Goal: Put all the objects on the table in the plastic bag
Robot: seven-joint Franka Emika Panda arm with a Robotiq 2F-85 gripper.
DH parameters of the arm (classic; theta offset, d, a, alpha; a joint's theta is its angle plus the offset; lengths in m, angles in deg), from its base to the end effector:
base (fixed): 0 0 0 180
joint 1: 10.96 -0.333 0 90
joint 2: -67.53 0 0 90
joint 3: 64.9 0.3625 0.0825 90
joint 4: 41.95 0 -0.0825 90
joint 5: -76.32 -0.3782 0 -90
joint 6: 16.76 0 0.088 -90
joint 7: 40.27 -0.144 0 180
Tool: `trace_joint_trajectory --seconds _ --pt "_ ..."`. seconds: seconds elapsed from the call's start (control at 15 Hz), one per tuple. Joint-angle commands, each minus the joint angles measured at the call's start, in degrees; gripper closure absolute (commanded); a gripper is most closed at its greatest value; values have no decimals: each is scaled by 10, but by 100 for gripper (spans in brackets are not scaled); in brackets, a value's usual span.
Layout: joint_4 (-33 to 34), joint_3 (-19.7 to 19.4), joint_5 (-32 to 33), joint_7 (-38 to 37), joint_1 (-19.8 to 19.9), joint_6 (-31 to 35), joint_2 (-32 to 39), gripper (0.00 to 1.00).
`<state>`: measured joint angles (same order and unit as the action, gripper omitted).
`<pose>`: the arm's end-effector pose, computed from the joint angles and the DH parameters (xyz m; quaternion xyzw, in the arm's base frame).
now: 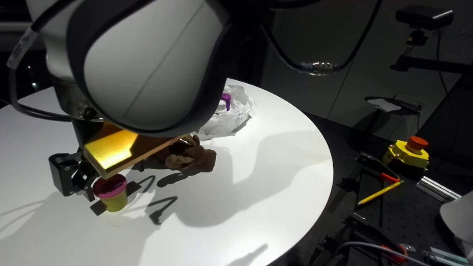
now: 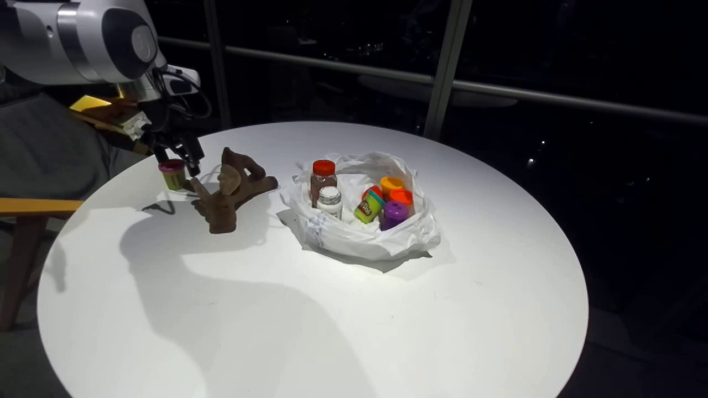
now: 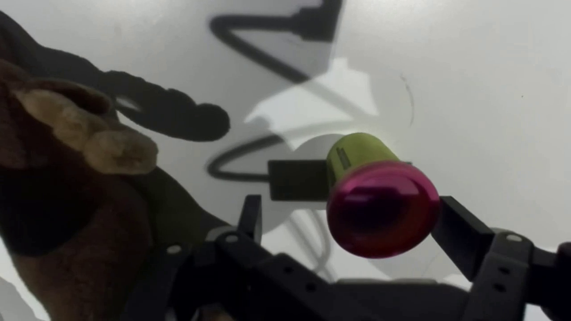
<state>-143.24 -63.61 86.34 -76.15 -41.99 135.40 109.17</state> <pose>0.5966 0.3778 0.1691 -0.9952 -0.0394 -0.0890 0.0124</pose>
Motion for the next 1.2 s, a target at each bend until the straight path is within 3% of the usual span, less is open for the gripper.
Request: trace_joint_trajectory --seconds 0.0,0.33,0.8,1.13 --pt "21 -19 4 3 -13 3 9 32" --pt "15 -36 9 -7 -22 -12 -6 72" --pt "23 -90 16 -42 -28 -31 -96 73" --pt "54 -121 30 -75 27 -65 -151 73"
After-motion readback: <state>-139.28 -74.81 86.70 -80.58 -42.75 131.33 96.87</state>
